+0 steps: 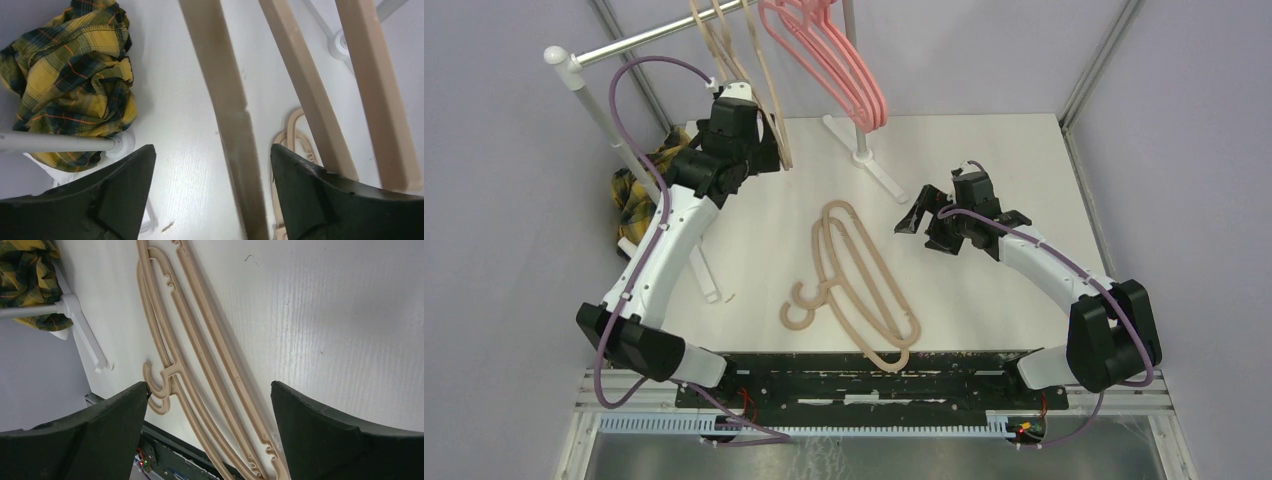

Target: Organize the hangers

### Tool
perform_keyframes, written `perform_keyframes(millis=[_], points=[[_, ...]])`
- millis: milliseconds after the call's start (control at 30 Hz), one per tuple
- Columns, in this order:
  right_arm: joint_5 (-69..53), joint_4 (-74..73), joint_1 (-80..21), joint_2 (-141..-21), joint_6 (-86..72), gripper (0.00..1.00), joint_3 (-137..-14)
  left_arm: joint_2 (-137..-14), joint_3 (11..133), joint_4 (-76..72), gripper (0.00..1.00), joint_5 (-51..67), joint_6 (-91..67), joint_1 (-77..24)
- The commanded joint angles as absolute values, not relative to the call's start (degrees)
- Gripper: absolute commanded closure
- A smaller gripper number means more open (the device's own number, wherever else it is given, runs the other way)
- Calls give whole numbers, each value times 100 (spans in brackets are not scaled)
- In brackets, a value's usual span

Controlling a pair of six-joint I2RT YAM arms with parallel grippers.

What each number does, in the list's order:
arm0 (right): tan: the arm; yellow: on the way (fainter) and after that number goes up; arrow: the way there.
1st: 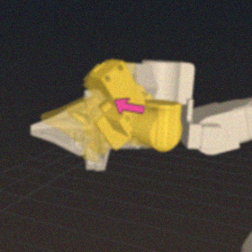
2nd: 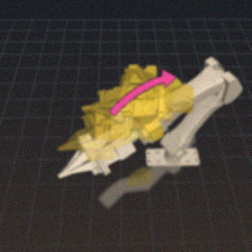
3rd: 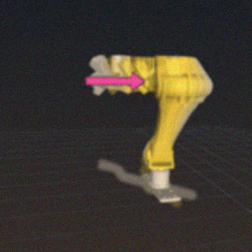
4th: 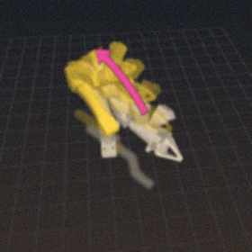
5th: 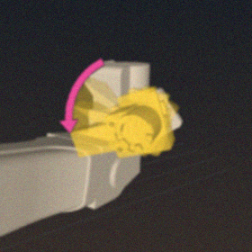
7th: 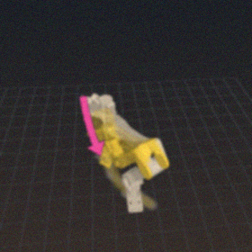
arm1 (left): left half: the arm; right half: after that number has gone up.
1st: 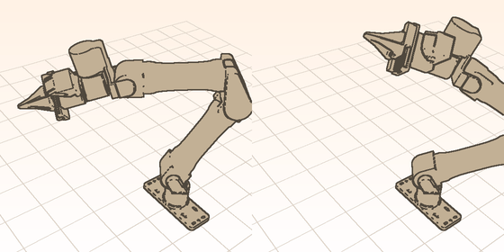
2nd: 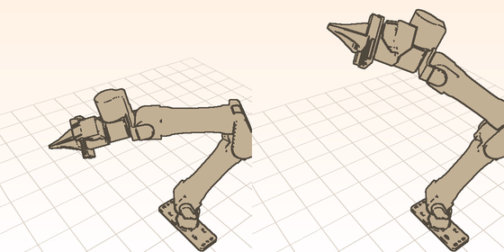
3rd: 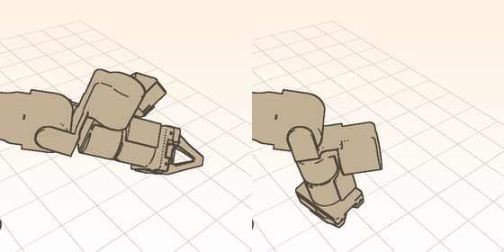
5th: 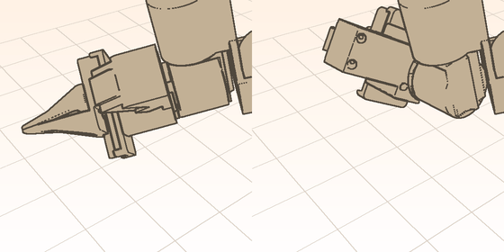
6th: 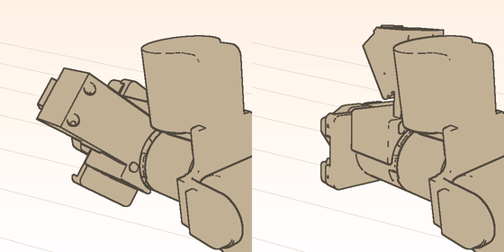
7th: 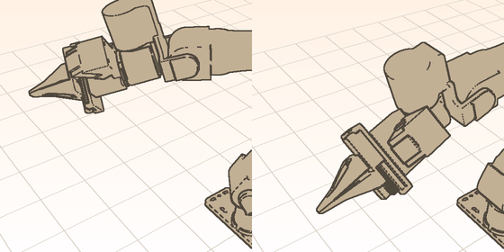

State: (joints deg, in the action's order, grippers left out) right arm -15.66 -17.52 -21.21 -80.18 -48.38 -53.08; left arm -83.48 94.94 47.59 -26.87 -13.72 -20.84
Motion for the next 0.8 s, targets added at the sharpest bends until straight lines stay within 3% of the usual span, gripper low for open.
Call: perform_keyframes(millis=[0, 200, 433, 767], points=[[-1756, -1591, -2100, -7910, -4520, 0, -5458, -7690, 9197, 4474, 1, -2178, -1148, -2065], [-1891, -1706, -2388, -8272, -4116, 0, -5867, -6445, 7745, 3979, 1, -1339, -1250, -2065], [-1356, -2329, -3557, -9331, -3435, 2, -7289, -4803, 5932, 3457, 1, -266, -1836, -2074], [-1167, -2687, -4396, -11302, -3281, 19, -8839, -4109, 4657, 3379, 1, -112, -2295, -2082]])
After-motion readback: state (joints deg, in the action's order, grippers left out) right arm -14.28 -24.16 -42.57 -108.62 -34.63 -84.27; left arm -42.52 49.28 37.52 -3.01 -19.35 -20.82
